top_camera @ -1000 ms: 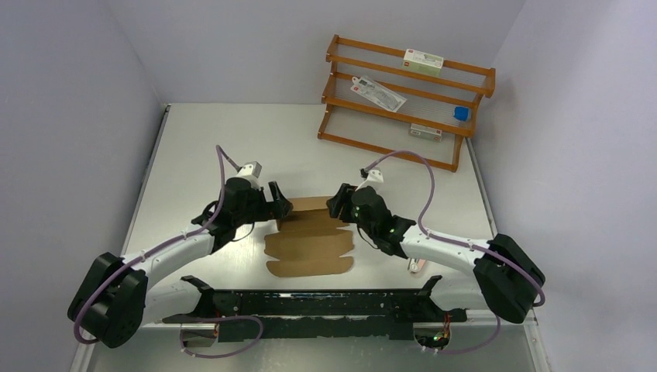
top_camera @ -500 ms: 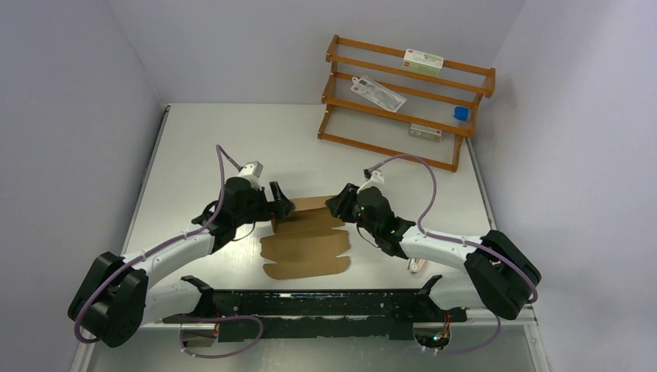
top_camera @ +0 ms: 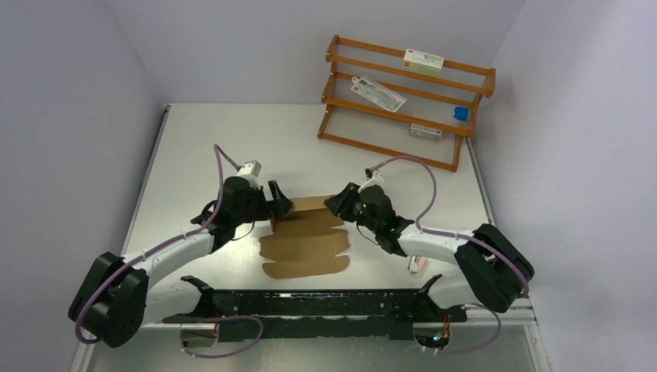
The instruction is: Fold the paper box
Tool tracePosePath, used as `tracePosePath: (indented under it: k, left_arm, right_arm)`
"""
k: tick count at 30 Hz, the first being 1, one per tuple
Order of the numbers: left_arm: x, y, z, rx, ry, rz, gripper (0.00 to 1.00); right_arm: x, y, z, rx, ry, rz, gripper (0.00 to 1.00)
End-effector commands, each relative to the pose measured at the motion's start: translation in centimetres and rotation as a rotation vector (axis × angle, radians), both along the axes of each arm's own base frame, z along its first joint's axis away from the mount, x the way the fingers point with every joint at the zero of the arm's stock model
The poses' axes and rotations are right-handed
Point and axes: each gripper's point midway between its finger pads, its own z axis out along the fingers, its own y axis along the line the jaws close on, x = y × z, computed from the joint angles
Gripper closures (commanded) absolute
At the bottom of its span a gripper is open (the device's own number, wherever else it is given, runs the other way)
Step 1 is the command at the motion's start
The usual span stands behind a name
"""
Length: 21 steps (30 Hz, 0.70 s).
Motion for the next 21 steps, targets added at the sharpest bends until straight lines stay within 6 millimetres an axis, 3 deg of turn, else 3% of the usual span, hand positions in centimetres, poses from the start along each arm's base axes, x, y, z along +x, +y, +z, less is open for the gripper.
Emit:
tracePosePath:
  k: [1, 8, 18, 21]
  left_arm:
    - [0.0, -0.9, 1.4, -0.065, -0.030, -0.033, 0.02]
    - [-0.2, -1.3, 1.3, -0.085, -0.029, -0.044, 0.02]
    - [0.0, 0.0, 1.2, -0.032, -0.042, -0.002, 0.02]
    - [0.1, 0.3, 1.1, -0.014, -0.045, 0.012, 0.02]
  right_arm:
    - [-0.3, 1.0, 0.3, 0.060, 0.021, 0.032, 0.63]
    - [-0.7, 1.8, 1.0, 0.130, 0.027, 0.070, 0.66]
    - [-0.1, 0.1, 0.5, 0.028, -0.010, 0.024, 0.70]
    - [0.1, -0.3, 0.9, -0.016, -0.031, 0.024, 0.62]
